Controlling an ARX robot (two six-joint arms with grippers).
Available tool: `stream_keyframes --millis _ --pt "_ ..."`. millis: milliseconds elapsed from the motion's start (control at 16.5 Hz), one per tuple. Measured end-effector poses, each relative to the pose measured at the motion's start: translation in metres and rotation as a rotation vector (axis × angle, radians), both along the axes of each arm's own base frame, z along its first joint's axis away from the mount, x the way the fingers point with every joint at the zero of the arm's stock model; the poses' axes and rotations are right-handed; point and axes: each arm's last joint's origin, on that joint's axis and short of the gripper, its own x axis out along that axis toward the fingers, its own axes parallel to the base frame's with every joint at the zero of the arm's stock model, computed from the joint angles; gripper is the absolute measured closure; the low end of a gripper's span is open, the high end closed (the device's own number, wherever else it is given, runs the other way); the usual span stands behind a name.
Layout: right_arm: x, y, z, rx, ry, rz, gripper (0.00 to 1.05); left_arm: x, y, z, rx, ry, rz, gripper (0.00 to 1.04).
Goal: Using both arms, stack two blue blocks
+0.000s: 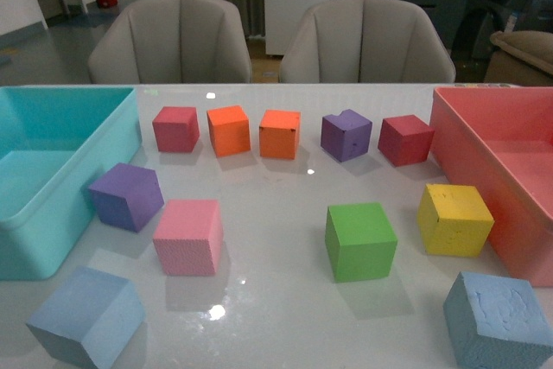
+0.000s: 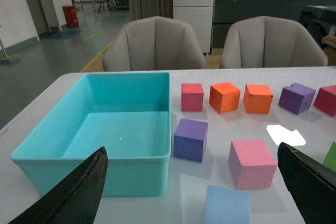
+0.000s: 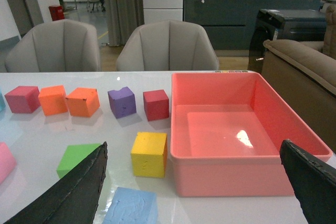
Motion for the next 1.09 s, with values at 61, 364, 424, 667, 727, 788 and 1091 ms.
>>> stream_keyframes --millis 61,364,424,667,727,788,1091 --pt "0.0 0.0 0.0 0.0 0.0 0.0 0.06 0.0 0.0 0.0 0.0 0.0 0.0 0.07" --pt "0.0 0.0 0.0 0.0 0.0 0.0 0.06 0.0 0.0 0.0 0.0 0.0 0.0 0.07" --pt "0.0 0.0 0.0 0.0 0.0 0.0 0.06 0.0 0.0 0.0 0.0 0.0 0.0 0.07" --pt "0.0 0.0 0.0 0.0 0.0 0.0 0.06 0.0 0.0 0.0 0.0 0.0 0.0 0.07" --pt "0.0 0.0 0.0 0.0 0.0 0.0 0.06 0.0 0.0 0.0 0.0 0.0 0.0 0.07" --pt "0.0 0.0 0.0 0.0 0.0 0.0 0.06 0.0 0.0 0.0 0.0 0.0 0.0 0.07" --pt "0.008 0.002 0.011 0.006 -0.032 -0.209 0.06 0.0 0.0 0.0 0.0 0.0 0.0 0.07"
